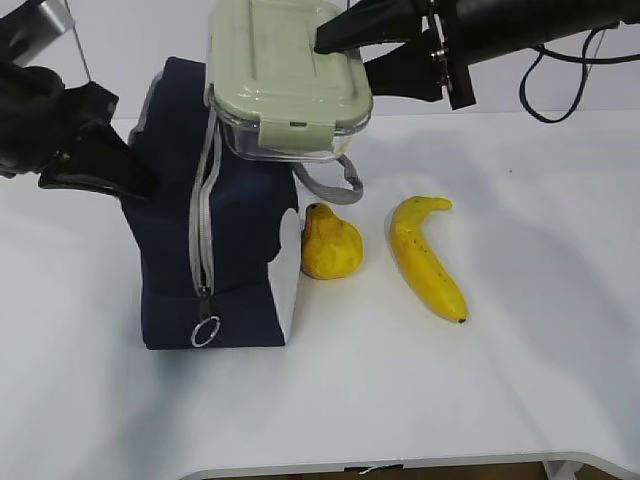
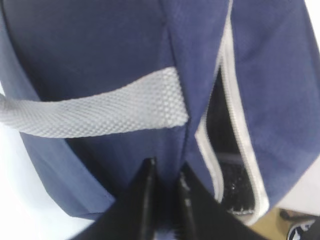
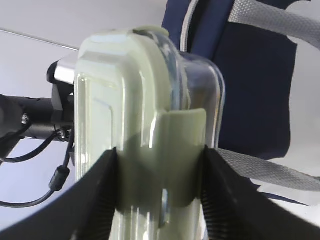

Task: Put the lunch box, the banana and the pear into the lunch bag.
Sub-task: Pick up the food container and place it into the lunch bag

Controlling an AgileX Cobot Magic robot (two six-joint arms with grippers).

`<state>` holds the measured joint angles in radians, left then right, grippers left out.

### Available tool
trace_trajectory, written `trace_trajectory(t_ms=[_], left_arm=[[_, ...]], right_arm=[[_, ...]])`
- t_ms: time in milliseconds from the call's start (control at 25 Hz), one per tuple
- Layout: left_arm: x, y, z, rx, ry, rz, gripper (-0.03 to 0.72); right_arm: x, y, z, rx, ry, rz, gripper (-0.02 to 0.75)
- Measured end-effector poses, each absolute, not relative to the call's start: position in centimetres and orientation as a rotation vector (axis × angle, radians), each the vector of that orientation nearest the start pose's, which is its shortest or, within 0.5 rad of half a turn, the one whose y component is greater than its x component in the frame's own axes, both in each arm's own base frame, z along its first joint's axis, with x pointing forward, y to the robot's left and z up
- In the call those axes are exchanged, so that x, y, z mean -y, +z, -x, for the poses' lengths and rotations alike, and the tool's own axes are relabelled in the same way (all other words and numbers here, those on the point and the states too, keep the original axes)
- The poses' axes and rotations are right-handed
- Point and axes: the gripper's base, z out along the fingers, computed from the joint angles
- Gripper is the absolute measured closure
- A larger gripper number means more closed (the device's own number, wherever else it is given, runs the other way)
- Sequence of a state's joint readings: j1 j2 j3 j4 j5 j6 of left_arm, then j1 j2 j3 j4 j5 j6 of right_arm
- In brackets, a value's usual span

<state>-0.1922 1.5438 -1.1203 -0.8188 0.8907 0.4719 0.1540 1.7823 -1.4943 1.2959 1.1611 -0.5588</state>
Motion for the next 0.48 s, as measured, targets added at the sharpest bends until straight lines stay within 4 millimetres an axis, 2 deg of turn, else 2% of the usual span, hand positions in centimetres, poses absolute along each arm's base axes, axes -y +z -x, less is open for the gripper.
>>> trace_trajectory(t_ms=[200, 360, 480], left_arm=[[11.5, 30.4, -30.1, -2.480, -0.933, -0.441, 0.694], [12.2, 32.3, -30.5, -2.382, -1.001, -0.470, 0.695], [12.5, 33.1, -30.5, -2.326, -1.039, -0.491, 0.696]], right_arm=[[-13.7, 33.3, -36.2, -2.257, 1.530, 0.296, 0.358], [-13.7, 33.3, -36.3, -2.249, 1.508, 0.288, 0.358], [-13.7, 32.4, -36.8, -2.263, 1.505, 0.273, 0.358]])
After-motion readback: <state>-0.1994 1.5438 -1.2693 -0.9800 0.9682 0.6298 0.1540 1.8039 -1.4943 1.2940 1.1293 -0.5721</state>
